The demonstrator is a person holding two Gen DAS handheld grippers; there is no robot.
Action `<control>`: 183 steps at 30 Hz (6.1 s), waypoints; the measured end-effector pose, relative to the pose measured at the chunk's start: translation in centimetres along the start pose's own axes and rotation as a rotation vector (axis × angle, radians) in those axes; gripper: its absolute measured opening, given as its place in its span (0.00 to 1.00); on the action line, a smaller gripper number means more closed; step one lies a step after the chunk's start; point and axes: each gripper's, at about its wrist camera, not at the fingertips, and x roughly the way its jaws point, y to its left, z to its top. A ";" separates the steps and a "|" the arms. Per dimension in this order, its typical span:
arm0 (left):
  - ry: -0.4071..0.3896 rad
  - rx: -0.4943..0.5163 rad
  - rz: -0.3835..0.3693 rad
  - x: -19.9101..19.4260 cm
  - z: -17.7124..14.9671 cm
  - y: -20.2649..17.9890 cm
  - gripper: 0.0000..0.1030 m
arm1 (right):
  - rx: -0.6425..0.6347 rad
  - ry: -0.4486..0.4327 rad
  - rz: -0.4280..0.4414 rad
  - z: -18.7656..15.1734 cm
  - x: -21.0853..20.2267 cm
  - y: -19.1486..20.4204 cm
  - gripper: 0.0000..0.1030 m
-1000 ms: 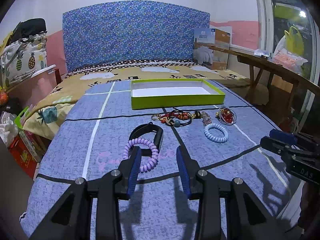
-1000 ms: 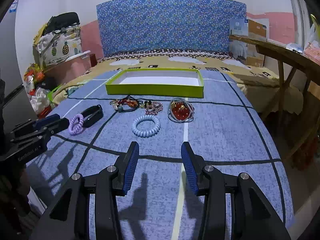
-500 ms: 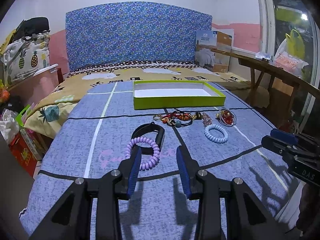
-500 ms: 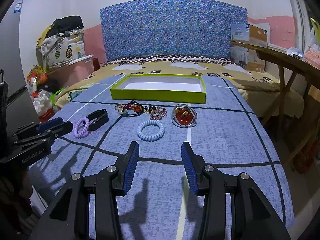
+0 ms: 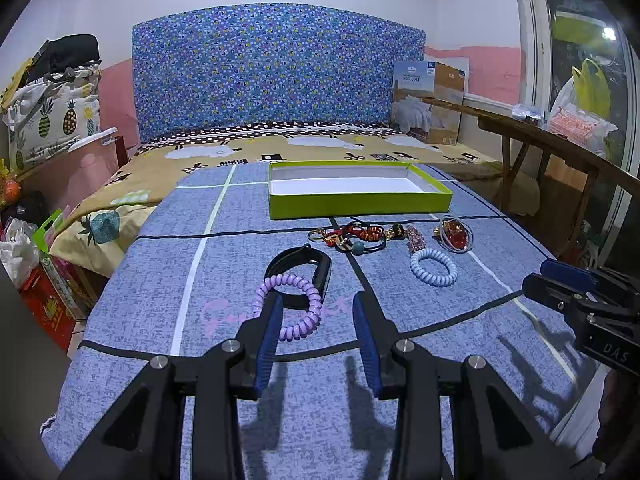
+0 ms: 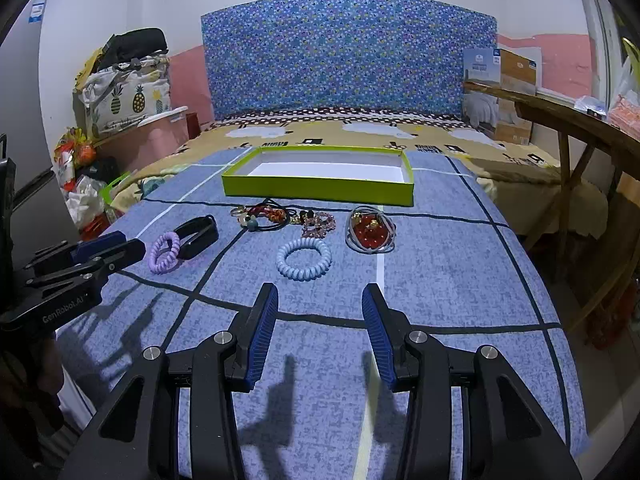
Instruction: Organize jewelry
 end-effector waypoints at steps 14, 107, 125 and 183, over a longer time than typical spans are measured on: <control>0.009 -0.002 -0.001 0.1 -0.1 0.1 0.37 | 0.000 0.011 -0.002 -0.1 0.2 0.0 0.43; 0.305 -0.049 0.055 6.2 1.1 5.6 0.15 | 0.056 0.195 -0.019 6.6 10.4 -5.9 0.43; 0.284 -0.040 0.032 6.0 0.9 5.6 0.10 | 0.071 0.231 0.020 6.4 11.9 -7.0 0.02; 0.232 0.082 0.024 24.5 15.9 2.7 0.10 | 0.137 0.225 0.032 17.0 24.4 -11.2 0.02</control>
